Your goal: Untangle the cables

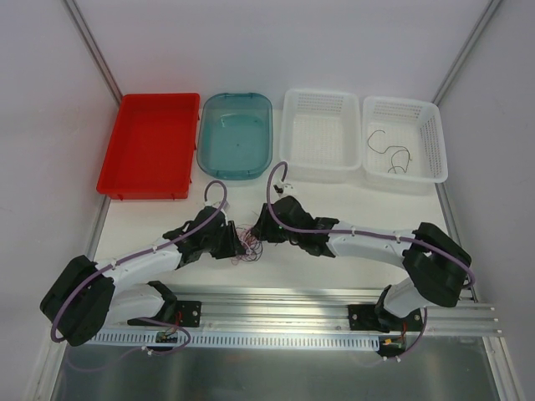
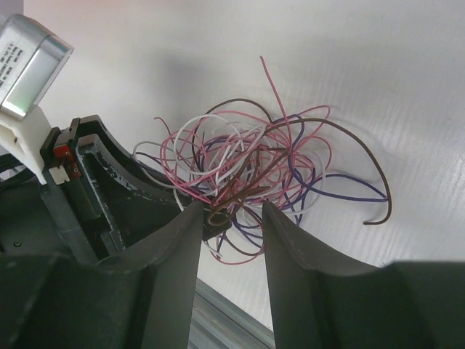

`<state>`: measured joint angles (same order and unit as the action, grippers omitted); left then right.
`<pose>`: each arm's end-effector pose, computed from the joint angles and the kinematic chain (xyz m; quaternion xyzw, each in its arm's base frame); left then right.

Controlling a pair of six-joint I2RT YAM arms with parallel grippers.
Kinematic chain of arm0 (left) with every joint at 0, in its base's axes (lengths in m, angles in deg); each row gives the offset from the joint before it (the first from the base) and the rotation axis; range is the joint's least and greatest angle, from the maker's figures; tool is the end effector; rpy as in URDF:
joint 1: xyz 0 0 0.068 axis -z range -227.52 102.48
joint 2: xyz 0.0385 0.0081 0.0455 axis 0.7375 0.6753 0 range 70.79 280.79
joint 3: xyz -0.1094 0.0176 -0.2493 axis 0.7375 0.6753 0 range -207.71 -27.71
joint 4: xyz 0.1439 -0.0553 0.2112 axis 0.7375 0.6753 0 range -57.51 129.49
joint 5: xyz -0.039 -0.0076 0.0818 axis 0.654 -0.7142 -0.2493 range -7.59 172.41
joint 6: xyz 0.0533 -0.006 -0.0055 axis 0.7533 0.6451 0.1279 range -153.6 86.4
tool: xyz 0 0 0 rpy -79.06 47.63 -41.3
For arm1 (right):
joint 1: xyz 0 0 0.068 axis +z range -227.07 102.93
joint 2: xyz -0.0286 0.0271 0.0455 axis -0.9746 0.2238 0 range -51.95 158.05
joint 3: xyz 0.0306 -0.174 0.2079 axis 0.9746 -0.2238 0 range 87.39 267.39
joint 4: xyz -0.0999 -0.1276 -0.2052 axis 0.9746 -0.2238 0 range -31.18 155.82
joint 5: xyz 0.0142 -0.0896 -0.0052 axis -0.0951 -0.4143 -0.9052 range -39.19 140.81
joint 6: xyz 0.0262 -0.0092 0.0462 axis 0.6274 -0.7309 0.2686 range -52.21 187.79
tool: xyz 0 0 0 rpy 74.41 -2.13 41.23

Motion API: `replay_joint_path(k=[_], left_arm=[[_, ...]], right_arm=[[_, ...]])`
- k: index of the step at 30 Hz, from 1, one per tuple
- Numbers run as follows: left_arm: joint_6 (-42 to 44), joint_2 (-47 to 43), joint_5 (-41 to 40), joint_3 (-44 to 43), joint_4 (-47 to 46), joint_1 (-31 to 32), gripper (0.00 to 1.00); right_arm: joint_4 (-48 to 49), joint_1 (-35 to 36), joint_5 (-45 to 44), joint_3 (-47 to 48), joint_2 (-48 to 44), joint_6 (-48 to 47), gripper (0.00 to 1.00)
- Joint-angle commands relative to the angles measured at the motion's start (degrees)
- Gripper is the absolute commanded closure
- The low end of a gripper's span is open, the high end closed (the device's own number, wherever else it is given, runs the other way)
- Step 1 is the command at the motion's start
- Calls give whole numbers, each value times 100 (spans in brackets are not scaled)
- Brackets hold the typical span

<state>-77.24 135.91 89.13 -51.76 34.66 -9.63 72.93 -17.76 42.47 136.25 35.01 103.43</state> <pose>0.1653 -0.1340 0.1623 -0.0228 0.9164 -0.2994 0.2648 0.1725 0.2807 0.2170 -0.1429 0.8569 0.3192 0.3787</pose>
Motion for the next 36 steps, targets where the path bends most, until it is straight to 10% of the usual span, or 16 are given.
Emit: replay_joint_path(k=[1, 12, 20, 36], left_arm=[[-92, -105, -92, -117, -112, 87, 70], [-110, -70, -180, -161, -121, 184, 71], [-180, -70, -399, -91, -95, 192, 72], [-171, 229, -1208, -336, 739, 114, 83]], right_arm=[[273, 37, -45, 282, 67, 233, 59], [247, 37, -71, 352, 330, 400, 68], [-156, 37, -212, 290, -38, 199, 99], [-3101, -490, 68, 1520, -2709, -2033, 99]])
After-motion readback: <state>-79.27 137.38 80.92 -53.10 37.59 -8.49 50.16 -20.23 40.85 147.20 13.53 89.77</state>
